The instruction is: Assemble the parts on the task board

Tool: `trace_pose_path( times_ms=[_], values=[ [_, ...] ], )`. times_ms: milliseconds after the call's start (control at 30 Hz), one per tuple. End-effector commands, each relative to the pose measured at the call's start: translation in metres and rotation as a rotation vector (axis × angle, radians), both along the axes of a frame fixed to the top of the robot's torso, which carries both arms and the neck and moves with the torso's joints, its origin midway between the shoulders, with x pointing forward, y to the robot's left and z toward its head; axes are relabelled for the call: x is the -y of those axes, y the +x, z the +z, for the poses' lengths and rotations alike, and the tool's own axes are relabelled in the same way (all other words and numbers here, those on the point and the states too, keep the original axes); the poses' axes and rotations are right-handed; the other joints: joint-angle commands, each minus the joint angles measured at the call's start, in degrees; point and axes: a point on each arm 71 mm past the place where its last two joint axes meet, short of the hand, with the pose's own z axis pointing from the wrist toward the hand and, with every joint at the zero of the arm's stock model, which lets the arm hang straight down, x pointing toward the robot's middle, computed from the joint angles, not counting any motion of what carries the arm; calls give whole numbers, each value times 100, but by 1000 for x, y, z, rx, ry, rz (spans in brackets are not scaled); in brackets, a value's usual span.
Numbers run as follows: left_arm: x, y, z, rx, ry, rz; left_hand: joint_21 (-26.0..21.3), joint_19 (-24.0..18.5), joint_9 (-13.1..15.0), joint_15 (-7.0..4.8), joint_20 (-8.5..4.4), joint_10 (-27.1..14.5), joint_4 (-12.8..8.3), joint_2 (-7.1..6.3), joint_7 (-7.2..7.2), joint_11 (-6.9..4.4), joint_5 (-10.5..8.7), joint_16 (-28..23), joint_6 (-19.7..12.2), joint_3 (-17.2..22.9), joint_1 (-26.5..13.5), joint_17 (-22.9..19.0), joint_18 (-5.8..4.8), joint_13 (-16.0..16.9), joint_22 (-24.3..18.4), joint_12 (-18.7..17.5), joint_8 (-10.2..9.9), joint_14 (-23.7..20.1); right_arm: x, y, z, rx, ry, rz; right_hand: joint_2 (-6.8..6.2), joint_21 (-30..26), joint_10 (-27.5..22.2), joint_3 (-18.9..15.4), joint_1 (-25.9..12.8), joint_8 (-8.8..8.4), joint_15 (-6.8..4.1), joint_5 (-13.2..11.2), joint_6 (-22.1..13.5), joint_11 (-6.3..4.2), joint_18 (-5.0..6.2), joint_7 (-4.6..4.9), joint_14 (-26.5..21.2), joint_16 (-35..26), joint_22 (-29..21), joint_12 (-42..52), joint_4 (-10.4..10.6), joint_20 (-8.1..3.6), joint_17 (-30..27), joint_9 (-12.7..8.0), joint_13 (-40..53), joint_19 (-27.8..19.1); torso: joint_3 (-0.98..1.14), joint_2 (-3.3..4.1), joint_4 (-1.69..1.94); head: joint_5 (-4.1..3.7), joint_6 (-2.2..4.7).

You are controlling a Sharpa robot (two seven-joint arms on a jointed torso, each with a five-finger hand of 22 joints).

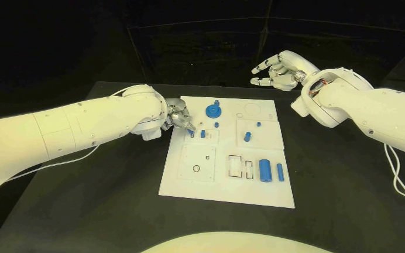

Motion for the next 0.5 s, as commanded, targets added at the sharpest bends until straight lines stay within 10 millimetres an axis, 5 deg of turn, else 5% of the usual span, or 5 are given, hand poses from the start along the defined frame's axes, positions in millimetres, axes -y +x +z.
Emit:
trace_pose_path(
  times_ms=[33,500],
  values=[
    [1,-1,-1,-15,17,-12,16,47,9,-29,5,38,-728,33,-9,14,31,36,29,748,17,1509,-39,1,-5,28,20,605,-1,0,2,5,-2,8,11,-39,-33,-45,19,32,-27,30,-26,11,98,-7,259,-20,-6,-20,5,-15,-8,-2,-6,-30,3,-4,1,-3,-7],
    [1,-3,-3,-36,25,-19,16,47,9,-29,5,38,-728,33,-9,14,31,36,29,748,17,1509,-39,1,-5,28,20,605,-1,0,1,4,-3,8,11,-39,-33,-45,19,32,-27,30,-26,11,98,-7,259,-20,-6,-20,5,-15,-8,-2,-6,-30,3,-3,4,18,-25]
  ],
)
